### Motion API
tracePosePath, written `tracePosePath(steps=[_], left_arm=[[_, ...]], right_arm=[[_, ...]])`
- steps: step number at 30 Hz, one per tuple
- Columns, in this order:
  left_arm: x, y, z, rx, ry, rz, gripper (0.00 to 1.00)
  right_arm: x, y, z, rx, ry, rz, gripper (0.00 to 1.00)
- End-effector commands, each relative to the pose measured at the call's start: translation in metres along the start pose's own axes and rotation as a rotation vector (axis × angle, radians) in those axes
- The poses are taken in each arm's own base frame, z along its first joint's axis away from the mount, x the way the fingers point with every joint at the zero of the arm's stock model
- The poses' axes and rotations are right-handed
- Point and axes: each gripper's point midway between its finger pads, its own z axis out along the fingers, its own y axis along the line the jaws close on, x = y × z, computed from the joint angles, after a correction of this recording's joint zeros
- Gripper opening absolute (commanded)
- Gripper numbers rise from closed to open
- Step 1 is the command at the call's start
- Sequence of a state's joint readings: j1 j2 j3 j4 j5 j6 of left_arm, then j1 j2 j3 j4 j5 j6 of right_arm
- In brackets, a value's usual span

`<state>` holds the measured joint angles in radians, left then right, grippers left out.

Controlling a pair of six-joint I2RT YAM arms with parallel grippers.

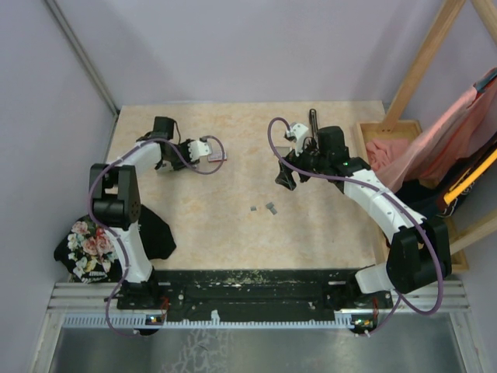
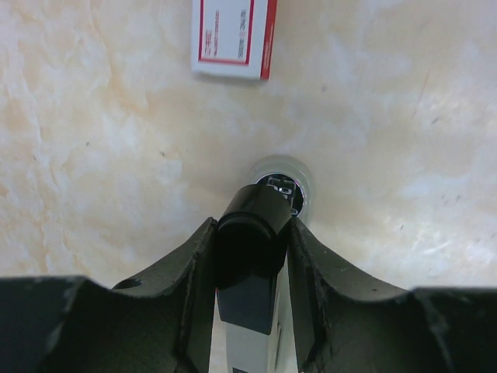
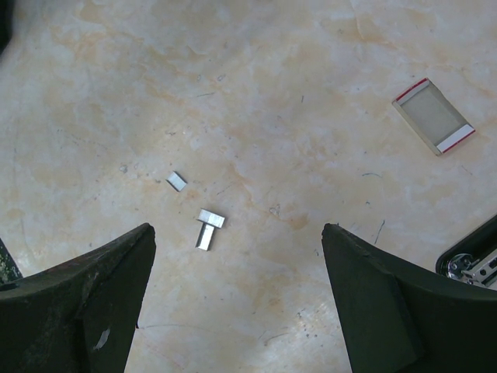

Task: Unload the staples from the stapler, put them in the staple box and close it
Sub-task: Pick up the stapler from the center of the board.

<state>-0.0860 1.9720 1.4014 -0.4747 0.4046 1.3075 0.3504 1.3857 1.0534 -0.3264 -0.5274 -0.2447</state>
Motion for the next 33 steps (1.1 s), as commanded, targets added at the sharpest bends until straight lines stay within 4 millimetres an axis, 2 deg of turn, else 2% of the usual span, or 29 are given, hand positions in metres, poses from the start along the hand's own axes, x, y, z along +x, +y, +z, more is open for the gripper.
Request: tracePosePath(steps=[1, 9, 20, 27, 33], left_arm=[[-0.029, -0.009, 0.001, -0.025, -0.027, -0.077, 0.23], [-0.075, -0.030, 0.001, -0.001, -0.082, -0.195, 0.00], [-0.135, -0.055, -0.015, -0.006, -0.242, -0.254, 0.00], [-0.167, -0.057, -0.029, -0.029, -0.332, -0.301, 0.00], [-0.197, -0.061, -0.044, -0.016, -0.427, -0.313, 0.00]], right_arm=[[-0.009, 0.003, -0.002, -0.020, -0.036, -0.037, 0.88], [-0.011, 0.004, -0.001, -0.025, -0.046, -0.024, 0.88], [-0.010, 0.003, 0.015, -0.043, -0.065, 0.097, 0.88], [-0.012, 0.002, 0.022, -0.038, -0.087, 0.173, 0.88], [-0.014, 0.001, 0.036, -0.057, -0.091, 0.317, 0.87]])
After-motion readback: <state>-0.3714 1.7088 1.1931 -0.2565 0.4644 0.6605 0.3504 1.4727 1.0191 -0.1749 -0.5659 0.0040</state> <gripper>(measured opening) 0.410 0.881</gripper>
